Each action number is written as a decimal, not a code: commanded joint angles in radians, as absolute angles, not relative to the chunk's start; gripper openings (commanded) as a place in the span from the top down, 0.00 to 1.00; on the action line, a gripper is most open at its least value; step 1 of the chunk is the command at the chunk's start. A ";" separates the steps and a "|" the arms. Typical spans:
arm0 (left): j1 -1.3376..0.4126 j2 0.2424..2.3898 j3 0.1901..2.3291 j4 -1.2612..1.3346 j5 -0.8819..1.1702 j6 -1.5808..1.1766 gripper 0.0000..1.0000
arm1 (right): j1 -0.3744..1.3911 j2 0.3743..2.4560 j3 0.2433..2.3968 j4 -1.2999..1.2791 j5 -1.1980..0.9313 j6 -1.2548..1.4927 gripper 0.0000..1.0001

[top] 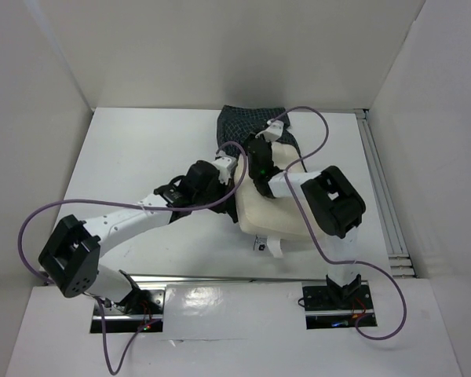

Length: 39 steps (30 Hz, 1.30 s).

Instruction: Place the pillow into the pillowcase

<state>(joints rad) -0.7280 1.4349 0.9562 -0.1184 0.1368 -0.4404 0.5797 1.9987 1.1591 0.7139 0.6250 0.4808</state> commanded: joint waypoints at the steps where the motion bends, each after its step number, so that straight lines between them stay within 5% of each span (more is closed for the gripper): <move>1: -0.790 1.434 0.992 -0.276 0.400 -0.434 1.00 | 0.512 1.977 1.106 1.491 0.667 0.188 1.00; 5: -0.790 1.456 1.002 -0.294 0.477 -0.422 1.00 | 0.479 2.067 1.167 1.661 0.592 0.081 1.00; 13: -0.790 1.456 1.025 -0.408 0.499 -0.411 1.00 | 0.371 2.278 1.420 1.497 0.578 0.115 1.00; 16: -0.790 1.456 1.035 -0.437 0.441 -0.399 1.00 | 0.371 2.261 1.335 1.488 0.528 0.136 1.00; 17: -0.790 1.471 1.045 -0.425 0.422 -0.399 1.00 | 0.383 2.234 1.300 1.473 0.490 0.137 0.95; 19: -0.790 1.491 1.083 -0.416 0.388 -0.399 1.00 | 0.393 2.198 1.206 1.434 0.454 0.156 0.67; 20: -0.781 1.502 1.097 -0.404 0.370 -0.399 1.00 | 0.393 2.148 1.180 1.361 0.413 0.156 0.32; 21: -0.781 1.517 1.120 -0.403 0.347 -0.409 1.00 | 0.403 2.120 1.155 1.303 0.413 0.187 0.20; 23: -0.772 1.531 1.144 -0.394 0.321 -0.423 1.00 | 0.403 2.059 1.155 1.154 0.352 0.201 0.03; 25: -0.744 1.543 1.190 -0.419 0.270 -0.442 1.00 | 0.394 1.971 1.210 0.831 0.267 0.253 0.00; 26: -0.744 1.543 1.204 -0.439 0.234 -0.442 0.68 | 0.394 1.950 1.242 0.576 0.258 0.293 0.00; 27: -0.744 1.543 1.218 -0.477 0.191 -0.455 0.47 | 0.382 1.915 1.274 0.466 0.215 0.332 0.00; 30: -0.735 1.491 1.229 -0.500 0.068 -0.477 0.00 | 0.336 1.849 1.318 0.194 0.059 0.385 0.00; 33: -0.735 1.432 1.229 -0.535 -0.021 -0.486 0.00 | 0.314 1.781 1.321 0.063 -0.076 0.353 0.00; 39: -0.715 1.420 1.241 -0.535 -0.155 -0.518 0.00 | 0.281 1.721 1.331 -0.150 0.027 0.325 0.00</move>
